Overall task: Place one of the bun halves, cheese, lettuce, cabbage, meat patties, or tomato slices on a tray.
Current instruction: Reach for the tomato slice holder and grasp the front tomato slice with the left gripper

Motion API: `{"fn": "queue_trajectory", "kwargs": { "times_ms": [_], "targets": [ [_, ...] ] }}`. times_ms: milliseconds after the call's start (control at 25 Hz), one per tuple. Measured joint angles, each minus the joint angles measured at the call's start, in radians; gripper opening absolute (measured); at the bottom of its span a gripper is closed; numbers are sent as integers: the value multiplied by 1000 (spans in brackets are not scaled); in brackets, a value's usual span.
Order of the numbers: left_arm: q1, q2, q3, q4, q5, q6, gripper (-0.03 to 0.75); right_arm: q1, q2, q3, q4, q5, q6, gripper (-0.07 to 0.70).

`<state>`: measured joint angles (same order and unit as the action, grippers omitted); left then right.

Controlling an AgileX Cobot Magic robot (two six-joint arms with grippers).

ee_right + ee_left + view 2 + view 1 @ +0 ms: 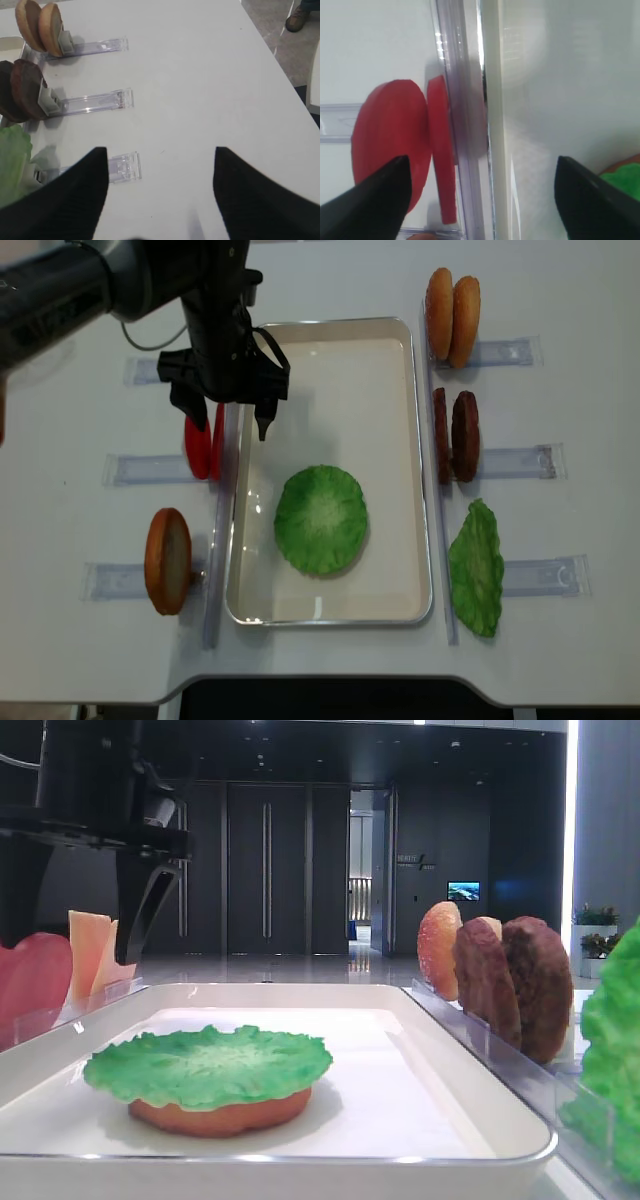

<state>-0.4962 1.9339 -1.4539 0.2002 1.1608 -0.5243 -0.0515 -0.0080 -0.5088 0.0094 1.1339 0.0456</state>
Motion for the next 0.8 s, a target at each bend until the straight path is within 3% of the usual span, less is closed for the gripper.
{"fn": "queue_trajectory", "kwargs": {
  "times_ms": [560,800],
  "targets": [
    [11,13,0,2,2,12,689,0,0,0,0,0,0,433],
    [14,18,0,2,26,18,549,0,0,0,0,0,0,433]
  ]
}}
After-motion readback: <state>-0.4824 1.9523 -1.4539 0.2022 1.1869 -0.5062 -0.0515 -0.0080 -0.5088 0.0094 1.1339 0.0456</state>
